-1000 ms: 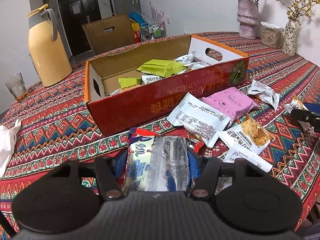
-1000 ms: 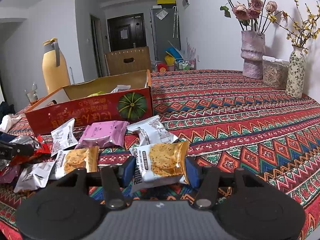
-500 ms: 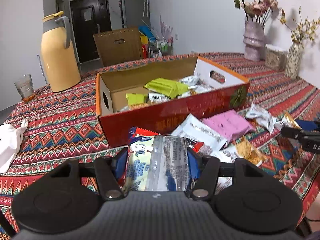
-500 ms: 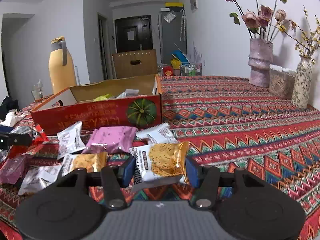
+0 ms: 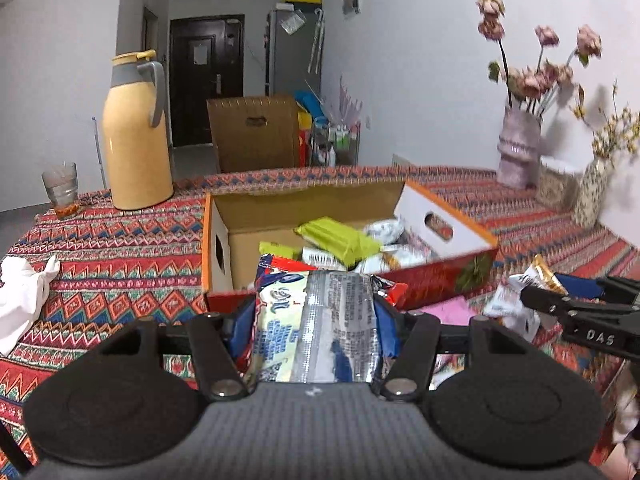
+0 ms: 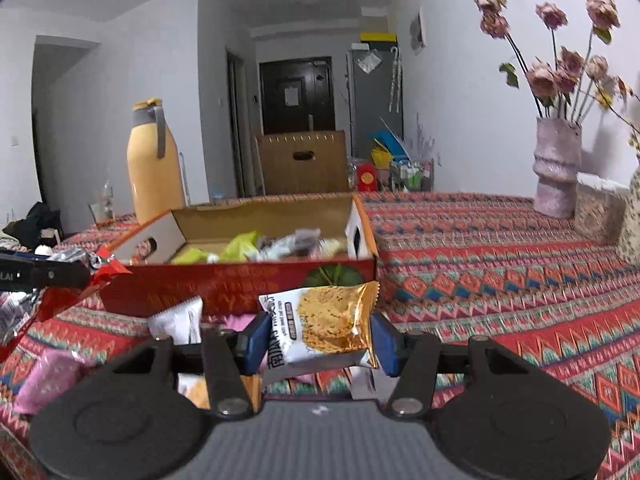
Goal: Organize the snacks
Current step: 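Carry both held packets over the open cardboard box, then open both tools to drop the packets into the box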
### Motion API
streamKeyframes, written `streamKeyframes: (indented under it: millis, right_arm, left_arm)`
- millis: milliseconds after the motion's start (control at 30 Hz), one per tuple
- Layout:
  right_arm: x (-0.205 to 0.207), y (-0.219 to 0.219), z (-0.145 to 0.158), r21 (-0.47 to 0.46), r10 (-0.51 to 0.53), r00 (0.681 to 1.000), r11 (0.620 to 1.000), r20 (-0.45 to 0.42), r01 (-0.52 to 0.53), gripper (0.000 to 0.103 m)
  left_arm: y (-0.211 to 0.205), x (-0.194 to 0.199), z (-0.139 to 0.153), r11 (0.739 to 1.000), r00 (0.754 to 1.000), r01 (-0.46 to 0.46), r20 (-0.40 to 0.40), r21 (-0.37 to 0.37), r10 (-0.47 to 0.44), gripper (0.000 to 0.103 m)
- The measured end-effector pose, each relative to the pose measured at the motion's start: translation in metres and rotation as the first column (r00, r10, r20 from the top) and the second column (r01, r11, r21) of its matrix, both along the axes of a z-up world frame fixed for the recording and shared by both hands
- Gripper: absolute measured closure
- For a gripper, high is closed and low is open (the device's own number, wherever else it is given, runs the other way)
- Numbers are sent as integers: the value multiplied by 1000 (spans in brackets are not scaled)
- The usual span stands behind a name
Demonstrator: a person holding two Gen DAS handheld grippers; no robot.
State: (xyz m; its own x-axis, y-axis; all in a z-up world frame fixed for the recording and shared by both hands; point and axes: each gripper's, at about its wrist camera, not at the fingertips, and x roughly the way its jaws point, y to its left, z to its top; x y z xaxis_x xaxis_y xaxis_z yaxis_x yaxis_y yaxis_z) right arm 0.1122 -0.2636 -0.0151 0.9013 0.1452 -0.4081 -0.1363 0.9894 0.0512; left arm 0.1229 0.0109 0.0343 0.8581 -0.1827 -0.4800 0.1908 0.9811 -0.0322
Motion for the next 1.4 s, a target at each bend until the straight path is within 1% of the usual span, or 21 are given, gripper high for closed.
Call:
streamKeyframes:
  millis: [133, 400, 600, 800, 933, 1067, 1133, 1300, 1400]
  right_arm:
    - [12, 5, 10, -2, 9, 999, 1000, 31, -9, 50]
    - [43, 19, 26, -14, 41, 996, 999, 78, -40, 50]
    - [74, 27, 33, -18, 49, 995, 999, 85, -48, 50]
    - [105, 36, 36, -14, 53, 995, 999, 79, -52, 50]
    - [126, 40, 37, -9, 51, 996, 999, 73, -50, 50]
    - [145, 43, 34, 8, 32, 997, 999, 69, -32, 50]
    - [150, 42, 31, 15, 25, 997, 1000, 70, -26, 50]
    - [158, 30, 24, 55, 11, 999, 998, 51, -14, 50]
    - [161, 30, 18, 53, 14, 999, 998, 29, -16, 50]
  left_arm:
    - [-1, 6, 10, 1000, 999, -11, 29, -29, 12, 42]
    - [-8, 26, 29, 998, 995, -42, 86, -55, 47, 42]
    - [-10, 45, 39, 993, 989, -72, 118, -95, 84, 42]
    - [-11, 72, 42, 985, 983, -115, 125, -132, 131, 42]
    - [-14, 91, 44, 980, 975, -153, 144, -131, 171, 42]
    - [-13, 109, 43, 973, 966, -187, 156, -138, 208, 42]
    - [-12, 114, 38, 971, 963, -203, 155, -131, 222, 42]
    - [-5, 130, 20, 964, 962, -233, 113, -128, 247, 42]
    - [-3, 136, 12, 963, 965, -237, 87, -125, 249, 42]
